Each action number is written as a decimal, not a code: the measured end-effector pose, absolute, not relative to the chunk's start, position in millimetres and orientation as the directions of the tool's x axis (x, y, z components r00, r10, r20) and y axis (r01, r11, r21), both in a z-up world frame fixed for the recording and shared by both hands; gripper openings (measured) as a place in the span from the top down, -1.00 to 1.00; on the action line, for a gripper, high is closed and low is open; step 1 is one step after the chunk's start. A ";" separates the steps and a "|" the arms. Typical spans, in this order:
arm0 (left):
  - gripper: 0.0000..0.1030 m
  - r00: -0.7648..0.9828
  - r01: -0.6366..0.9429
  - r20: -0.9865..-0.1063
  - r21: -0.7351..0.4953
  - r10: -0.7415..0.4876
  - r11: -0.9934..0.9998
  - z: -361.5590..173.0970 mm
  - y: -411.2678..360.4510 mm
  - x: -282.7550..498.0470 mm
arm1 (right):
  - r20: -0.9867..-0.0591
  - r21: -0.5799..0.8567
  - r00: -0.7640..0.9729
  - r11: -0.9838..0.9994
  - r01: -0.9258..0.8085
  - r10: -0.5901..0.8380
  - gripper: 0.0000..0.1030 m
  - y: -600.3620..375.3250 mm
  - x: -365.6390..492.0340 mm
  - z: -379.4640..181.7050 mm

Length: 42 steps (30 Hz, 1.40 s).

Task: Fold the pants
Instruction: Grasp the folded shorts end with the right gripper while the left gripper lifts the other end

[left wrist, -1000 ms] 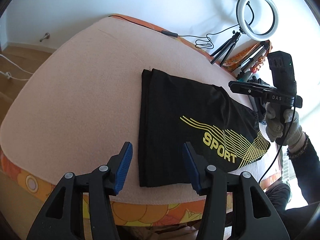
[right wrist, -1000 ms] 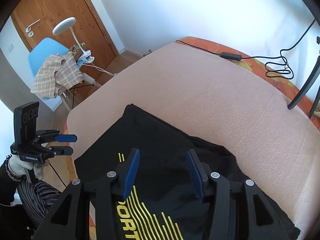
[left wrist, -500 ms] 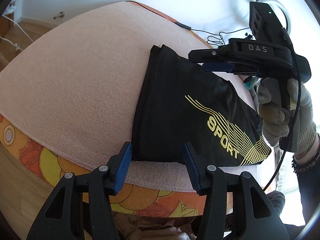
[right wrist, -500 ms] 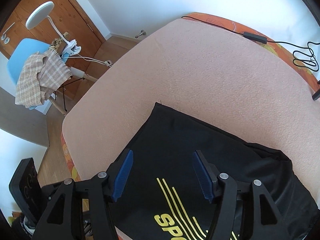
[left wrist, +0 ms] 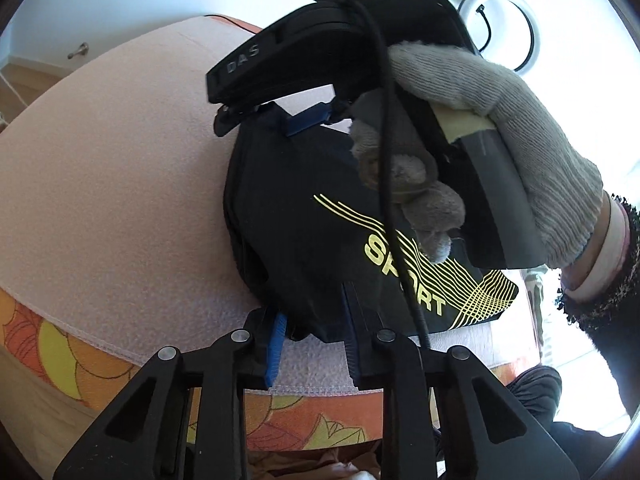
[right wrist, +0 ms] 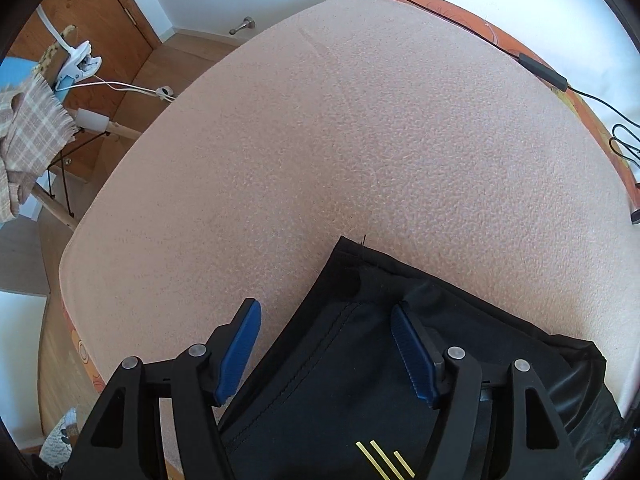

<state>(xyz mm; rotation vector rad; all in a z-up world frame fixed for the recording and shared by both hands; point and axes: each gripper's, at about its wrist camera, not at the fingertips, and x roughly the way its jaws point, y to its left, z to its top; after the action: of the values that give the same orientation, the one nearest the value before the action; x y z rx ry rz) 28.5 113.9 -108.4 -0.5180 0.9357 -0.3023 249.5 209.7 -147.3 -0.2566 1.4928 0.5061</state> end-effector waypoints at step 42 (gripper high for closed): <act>0.89 0.691 0.040 -0.625 -0.468 -0.363 0.883 -74.1 103.5 29.6 | -0.910 0.344 0.083 0.850 -0.398 0.407 0.92 131.2 264.3 -94.6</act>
<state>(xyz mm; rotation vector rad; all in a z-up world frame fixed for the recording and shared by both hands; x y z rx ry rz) 29.6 103.5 -74.1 -0.4446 0.7802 -0.2337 264.3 131.1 -94.6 0.0073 1.3614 0.6010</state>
